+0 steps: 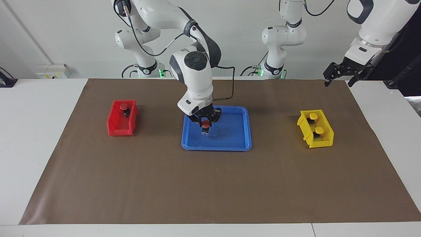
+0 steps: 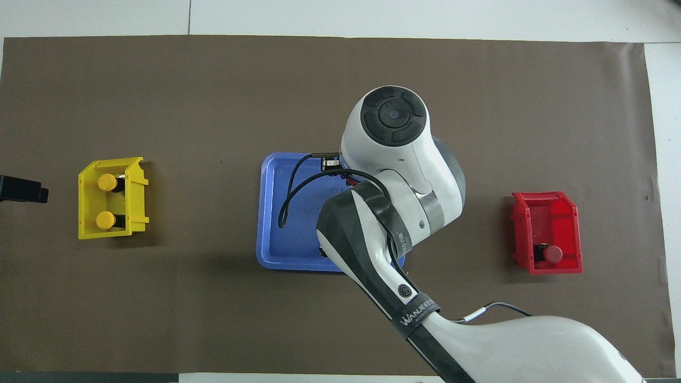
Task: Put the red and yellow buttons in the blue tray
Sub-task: 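Carry the red button over the blue tray and release it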
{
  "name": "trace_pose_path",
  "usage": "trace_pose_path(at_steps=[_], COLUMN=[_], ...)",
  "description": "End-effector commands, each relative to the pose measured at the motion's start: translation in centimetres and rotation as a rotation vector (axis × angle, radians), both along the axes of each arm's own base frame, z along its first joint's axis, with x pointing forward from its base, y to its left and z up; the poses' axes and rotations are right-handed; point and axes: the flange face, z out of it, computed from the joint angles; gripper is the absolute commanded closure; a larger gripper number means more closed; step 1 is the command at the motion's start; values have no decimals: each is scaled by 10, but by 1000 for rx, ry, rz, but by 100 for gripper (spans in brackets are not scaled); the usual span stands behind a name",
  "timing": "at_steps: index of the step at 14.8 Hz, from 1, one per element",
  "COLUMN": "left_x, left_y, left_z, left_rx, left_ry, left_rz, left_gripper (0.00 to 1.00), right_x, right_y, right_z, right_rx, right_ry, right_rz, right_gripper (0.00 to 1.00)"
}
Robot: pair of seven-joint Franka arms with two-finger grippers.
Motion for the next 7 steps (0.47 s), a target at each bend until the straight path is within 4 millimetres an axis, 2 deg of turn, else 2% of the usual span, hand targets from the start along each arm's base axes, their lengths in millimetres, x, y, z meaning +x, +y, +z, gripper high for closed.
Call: trace_pose_path(at_steps=[1, 7], left_x=[-10, -10], left_y=[10, 7], left_z=[0, -2], left_rx=[16, 16], left_ry=[-17, -25], left_rz=[-3, 1], left_gripper=[0, 0], right_x=[-6, -26], right_y=[19, 28], right_z=[-15, -51], right_rx=[5, 3], right_ry=[15, 9], right_rz=[12, 39], right_gripper=[78, 76])
